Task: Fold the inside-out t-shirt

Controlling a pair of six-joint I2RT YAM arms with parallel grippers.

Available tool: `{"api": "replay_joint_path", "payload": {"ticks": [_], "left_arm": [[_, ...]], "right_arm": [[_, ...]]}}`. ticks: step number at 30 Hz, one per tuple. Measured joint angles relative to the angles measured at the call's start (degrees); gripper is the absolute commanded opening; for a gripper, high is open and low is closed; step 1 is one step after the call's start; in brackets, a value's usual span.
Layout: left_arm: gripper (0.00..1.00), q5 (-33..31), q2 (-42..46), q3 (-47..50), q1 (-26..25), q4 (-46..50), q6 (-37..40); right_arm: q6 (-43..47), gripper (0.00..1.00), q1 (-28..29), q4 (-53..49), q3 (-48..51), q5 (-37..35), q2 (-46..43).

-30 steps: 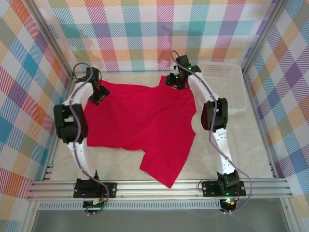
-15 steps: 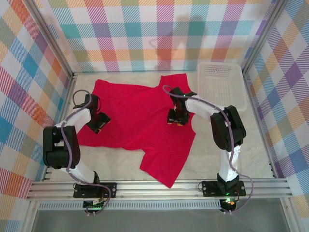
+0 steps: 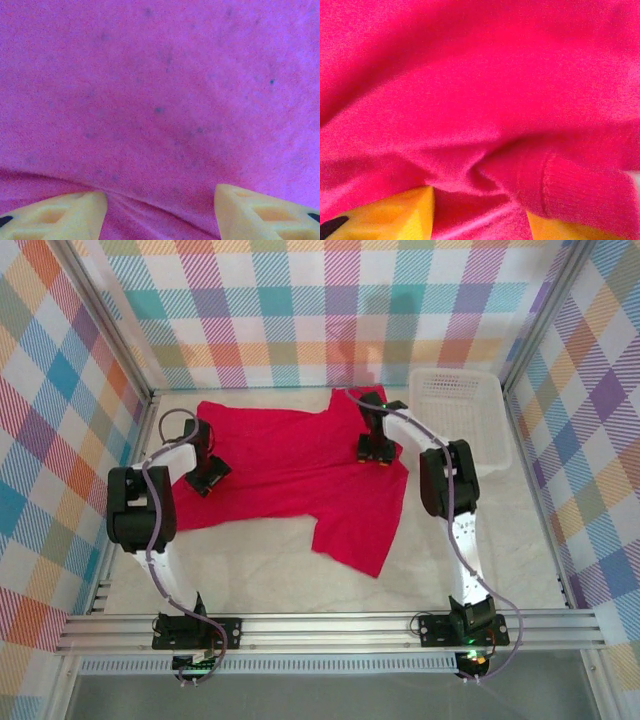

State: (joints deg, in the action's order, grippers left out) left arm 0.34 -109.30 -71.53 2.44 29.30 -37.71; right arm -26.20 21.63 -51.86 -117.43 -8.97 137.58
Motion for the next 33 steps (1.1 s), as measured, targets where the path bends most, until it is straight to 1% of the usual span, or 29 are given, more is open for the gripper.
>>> {"api": "replay_joint_path", "payload": {"ticks": [3,4,5,7,8,10,12,13,15,17,20,24,26,28,29,30,33], "left_arm": [[0.60,0.00,-1.88,-2.49,0.00,0.09,0.02],[0.60,-0.02,-2.32,-3.08,0.00,0.04,0.04],[0.60,-0.09,-2.54,-3.37,0.00,0.07,0.07],[0.60,-0.24,-2.51,-3.34,-0.02,0.07,0.07],[0.60,-0.24,-2.40,-3.10,-0.02,-0.09,0.07],[0.60,-0.26,-1.44,-1.51,-0.02,-1.33,0.07],[0.60,-0.22,1.03,1.75,-0.02,-1.97,0.04],[0.61,-0.20,2.27,3.26,-0.02,-1.84,0.04],[0.61,-0.02,5.44,6.69,-0.02,-0.44,0.04],[0.62,-0.02,7.82,8.41,0.00,2.16,0.24],[0.67,-0.92,11.61,8.28,0.02,6.43,1.09],[0.68,-1.73,17.66,6.99,1.38,10.54,1.57],[0.65,-0.76,20.26,7.43,3.93,11.50,1.53],[0.57,0.39,22.32,9.38,7.89,11.50,1.36],[0.54,1.03,23.19,11.10,10.51,11.52,1.36],[0.54,1.33,23.71,12.92,12.83,11.52,1.20],[0.51,2.19,24.06,18.64,18.82,11.50,0.79]], "right_arm": [[2.60,0.53,-0.72,-4.85,-15.30,-0.87,8.39],[3.21,0.53,-0.81,-6.01,-18.67,-1.07,10.19],[3.78,0.53,-0.83,-7.21,-21.16,-1.11,11.52],[4.68,0.53,-0.83,-8.26,-20.98,-1.09,11.50],[4.87,0.53,-0.76,-7.89,-18.71,-1.20,10.38],[4.92,0.53,-0.39,-5.55,-11.10,-1.05,6.21],[4.83,0.53,0.31,-3.85,0.52,-0.57,-0.46],[4.63,0.53,0.57,-3.34,4.63,-0.28,-2.89],[4.39,0.54,1.14,-2.34,13.94,0.39,-8.46],[4.35,0.54,1.68,-2.16,19.56,0.46,-12.00],[4.37,0.56,2.03,-2.40,22.36,0.42,-14.78],[3.87,0.57,2.12,-0.83,24.26,1.25,-19.65],[2.69,0.59,2.38,0.74,28.48,2.19,-24.90],[1.14,0.60,3.43,2.40,34.56,3.17,-31.39],[0.20,0.60,4.42,3.37,38.27,3.82,-35.12],[-0.70,0.60,5.60,3.80,41.57,4.61,-38.38],[-3.48,0.59,8.90,4.42,48.22,6.05,-44.54]]}}
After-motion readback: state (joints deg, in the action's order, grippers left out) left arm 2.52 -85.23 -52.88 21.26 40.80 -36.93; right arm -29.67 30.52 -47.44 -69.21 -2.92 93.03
